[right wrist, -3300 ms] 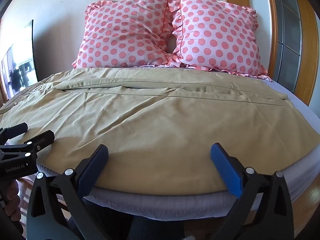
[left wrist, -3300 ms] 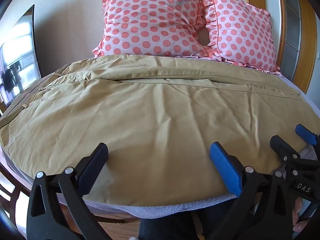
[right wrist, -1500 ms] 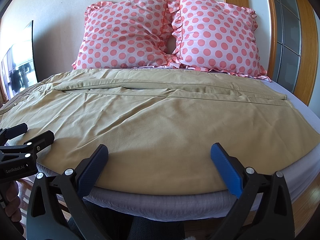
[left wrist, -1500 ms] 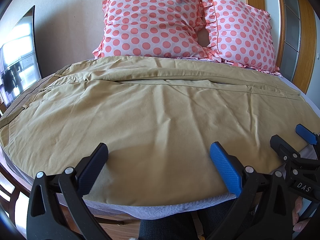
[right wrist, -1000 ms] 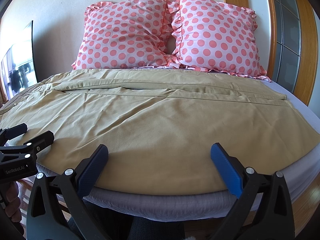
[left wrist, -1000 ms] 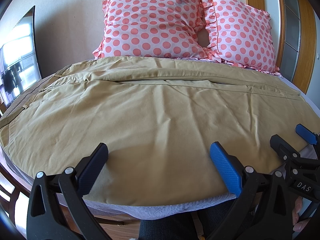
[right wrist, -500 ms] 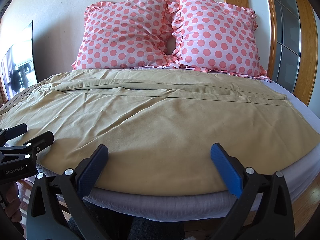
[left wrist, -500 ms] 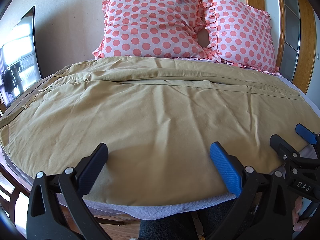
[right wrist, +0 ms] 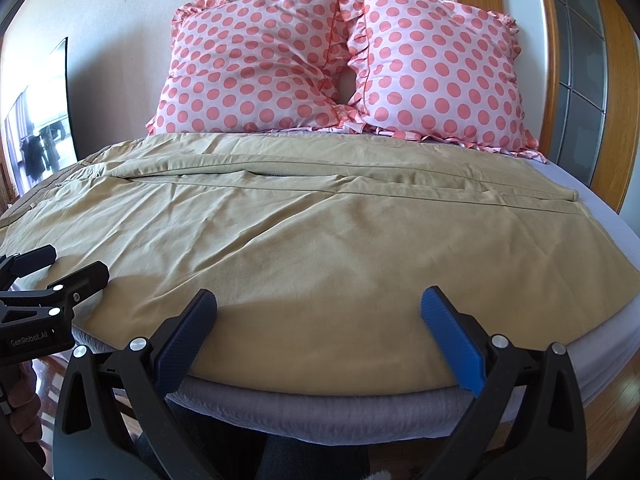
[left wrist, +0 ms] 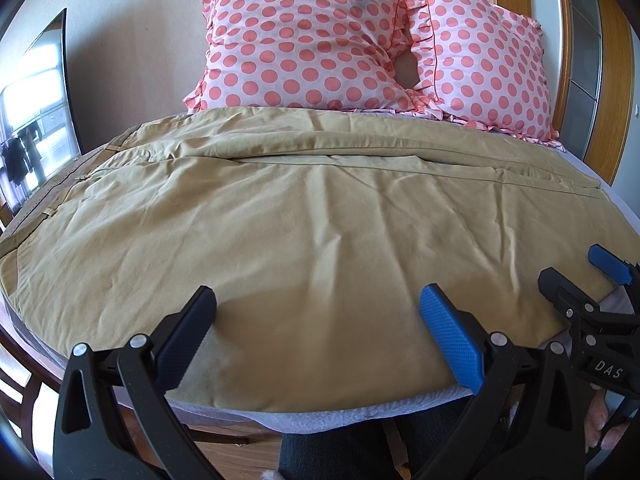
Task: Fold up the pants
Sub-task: 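Grasp the khaki pant leg hem with the right gripper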
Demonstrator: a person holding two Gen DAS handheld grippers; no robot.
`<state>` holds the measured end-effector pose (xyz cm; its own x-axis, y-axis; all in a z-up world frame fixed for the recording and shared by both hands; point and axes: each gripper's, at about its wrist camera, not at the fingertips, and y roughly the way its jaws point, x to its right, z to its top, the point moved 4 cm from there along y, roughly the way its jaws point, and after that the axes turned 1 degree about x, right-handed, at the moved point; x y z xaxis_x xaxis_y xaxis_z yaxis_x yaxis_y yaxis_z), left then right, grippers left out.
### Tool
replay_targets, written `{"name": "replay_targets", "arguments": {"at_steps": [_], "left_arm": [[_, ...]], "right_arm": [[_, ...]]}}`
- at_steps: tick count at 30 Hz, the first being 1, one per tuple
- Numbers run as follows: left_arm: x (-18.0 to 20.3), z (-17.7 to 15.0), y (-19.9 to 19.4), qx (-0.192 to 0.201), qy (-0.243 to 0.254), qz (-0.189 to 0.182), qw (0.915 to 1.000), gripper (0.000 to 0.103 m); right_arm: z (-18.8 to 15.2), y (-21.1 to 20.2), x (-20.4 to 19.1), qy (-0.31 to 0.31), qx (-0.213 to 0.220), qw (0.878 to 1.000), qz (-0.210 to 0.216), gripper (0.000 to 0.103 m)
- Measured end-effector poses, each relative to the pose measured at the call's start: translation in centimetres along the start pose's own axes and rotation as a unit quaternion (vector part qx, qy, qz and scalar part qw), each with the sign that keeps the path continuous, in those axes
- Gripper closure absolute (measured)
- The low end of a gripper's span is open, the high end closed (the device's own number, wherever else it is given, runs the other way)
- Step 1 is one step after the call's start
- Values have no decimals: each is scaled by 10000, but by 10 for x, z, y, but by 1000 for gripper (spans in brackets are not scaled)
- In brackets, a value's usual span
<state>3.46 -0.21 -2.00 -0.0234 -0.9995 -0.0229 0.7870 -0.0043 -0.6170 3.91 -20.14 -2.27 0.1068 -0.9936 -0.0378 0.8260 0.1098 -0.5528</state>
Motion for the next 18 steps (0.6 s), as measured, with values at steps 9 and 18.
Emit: {"name": "replay_targets", "arguments": {"at_steps": [9,18], "left_arm": [[-19,34,2,-65,-184,-94,9998,2],[-34,78,11,159,-283,-8,9995,2]], "right_arm": [[110,20,138,1073,96,9893,-982,1],[168,172,303,3135,-1250,9188,-2045,40]]}}
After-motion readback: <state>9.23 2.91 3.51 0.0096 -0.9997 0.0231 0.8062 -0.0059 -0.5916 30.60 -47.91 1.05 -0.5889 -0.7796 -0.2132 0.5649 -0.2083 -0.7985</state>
